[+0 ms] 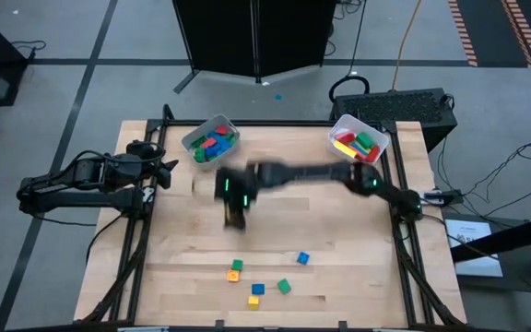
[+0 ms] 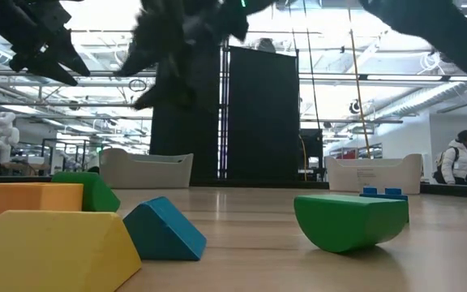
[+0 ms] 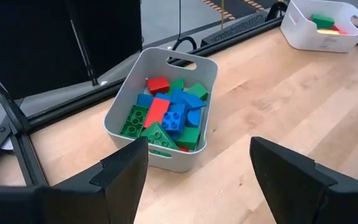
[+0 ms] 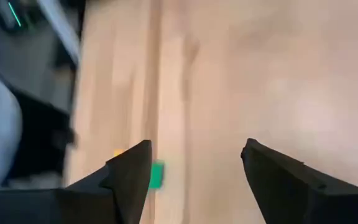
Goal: Sort blocks by size
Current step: Put the 4 stud yellow game piece into the gray bin
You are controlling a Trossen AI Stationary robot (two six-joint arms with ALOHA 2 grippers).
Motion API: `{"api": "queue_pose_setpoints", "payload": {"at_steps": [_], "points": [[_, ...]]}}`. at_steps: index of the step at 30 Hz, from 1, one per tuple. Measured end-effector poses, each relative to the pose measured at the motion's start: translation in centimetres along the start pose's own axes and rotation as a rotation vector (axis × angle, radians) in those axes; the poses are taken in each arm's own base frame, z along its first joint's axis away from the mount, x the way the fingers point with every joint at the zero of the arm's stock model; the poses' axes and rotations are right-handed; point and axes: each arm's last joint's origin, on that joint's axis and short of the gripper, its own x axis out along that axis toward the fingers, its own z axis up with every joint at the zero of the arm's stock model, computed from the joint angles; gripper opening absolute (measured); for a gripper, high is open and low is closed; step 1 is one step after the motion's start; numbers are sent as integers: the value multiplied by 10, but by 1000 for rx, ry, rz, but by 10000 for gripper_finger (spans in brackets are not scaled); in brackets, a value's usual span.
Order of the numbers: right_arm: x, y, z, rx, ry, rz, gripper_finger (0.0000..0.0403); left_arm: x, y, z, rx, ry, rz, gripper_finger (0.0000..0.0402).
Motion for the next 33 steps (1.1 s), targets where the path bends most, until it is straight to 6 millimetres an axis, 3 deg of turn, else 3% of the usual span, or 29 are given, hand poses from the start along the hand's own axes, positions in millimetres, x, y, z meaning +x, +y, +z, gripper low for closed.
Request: {"api": "queue_pose_setpoints", "payload": {"at_steps": [5, 9, 17, 22, 26, 33], "points": [[46, 85, -32, -330, -4, -169, 235, 0, 0, 0, -2, 0, -2, 281], [76, 117, -51, -410, -25, -159, 236, 0, 0, 0, -2, 3, -4, 281], [113, 138, -70, -363, -85, -124, 237, 3, -2, 0, 7, 18, 0, 281], [144, 134, -90, -267, -45, -128, 237, 3, -3, 0, 8, 27, -9, 281], [162, 121, -104, -175, -2, -217, 237, 3, -3, -1, 9, 29, -7, 281], [162, 109, -108, -102, 57, -269, 237, 4, -4, -1, 12, 36, -10, 281]]}}
